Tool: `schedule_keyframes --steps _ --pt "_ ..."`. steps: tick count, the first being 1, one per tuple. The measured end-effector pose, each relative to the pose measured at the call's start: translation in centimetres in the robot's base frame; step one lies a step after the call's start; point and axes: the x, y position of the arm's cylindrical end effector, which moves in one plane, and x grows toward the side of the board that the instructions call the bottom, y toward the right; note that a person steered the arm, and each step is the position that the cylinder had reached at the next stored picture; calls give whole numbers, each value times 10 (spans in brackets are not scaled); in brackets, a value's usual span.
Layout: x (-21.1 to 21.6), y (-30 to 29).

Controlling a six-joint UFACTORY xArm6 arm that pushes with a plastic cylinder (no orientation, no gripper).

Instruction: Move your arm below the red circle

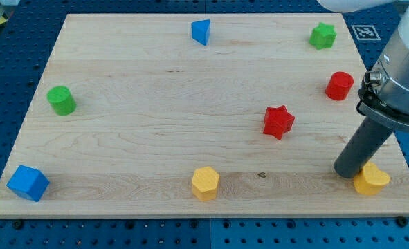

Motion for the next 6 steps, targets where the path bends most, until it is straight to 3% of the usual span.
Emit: schedule_keyframes --steps 6 --pt "-8 -20"
